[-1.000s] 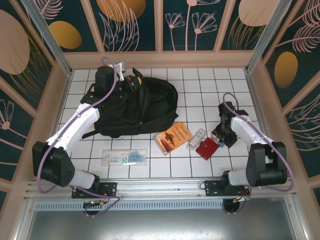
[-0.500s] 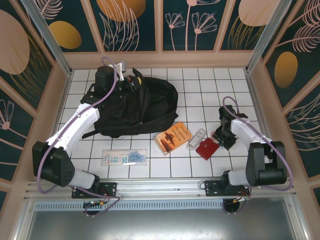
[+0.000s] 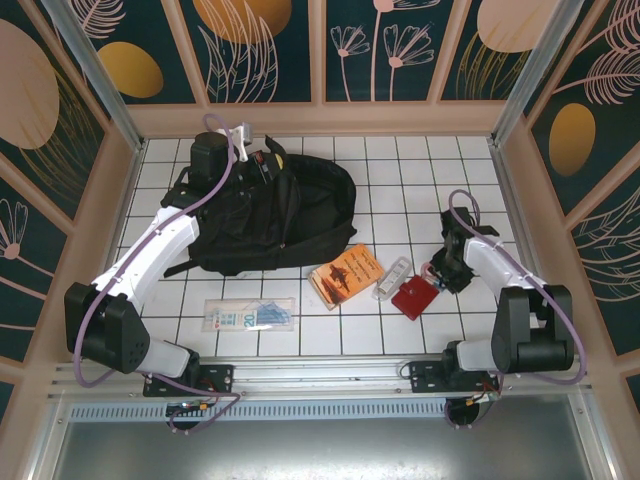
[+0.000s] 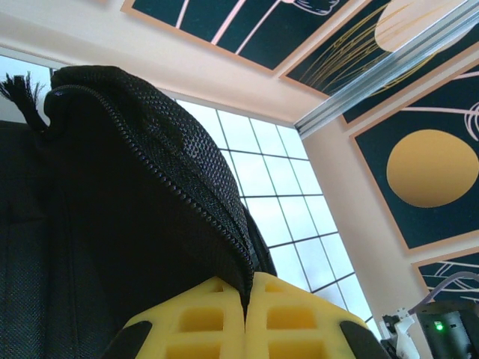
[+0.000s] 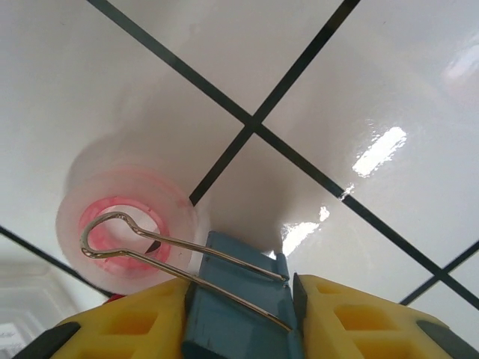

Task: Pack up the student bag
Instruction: Pick up the personal item from the middle-right of the table, then place the personal item in the student bag.

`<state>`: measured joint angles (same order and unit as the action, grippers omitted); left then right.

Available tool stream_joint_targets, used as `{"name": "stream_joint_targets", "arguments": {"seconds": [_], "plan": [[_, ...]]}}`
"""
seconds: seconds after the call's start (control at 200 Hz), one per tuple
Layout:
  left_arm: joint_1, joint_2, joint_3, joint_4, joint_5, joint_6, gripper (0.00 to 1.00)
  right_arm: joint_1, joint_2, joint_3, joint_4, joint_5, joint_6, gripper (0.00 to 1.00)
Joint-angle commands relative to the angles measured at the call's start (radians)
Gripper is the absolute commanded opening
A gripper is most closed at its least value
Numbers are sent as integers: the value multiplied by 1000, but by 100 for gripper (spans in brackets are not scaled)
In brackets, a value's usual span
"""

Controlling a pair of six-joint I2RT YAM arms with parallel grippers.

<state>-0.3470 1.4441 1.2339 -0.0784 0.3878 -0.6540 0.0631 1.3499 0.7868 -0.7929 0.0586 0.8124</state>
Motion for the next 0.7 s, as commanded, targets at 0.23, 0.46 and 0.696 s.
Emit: {"name": "stream_joint_targets", "arguments": {"seconds": [0.23,0.46,0.696], "plan": [[3,-4,62,39,66,26,0,118,-85,316,-33,-126,-74,30],[3,-20,95,4,81,37,0,304,73,627,28,-189,-106,28],[4,-10,148,-22,133,30,0,455,296,898,82,-234,-118,29]]}}
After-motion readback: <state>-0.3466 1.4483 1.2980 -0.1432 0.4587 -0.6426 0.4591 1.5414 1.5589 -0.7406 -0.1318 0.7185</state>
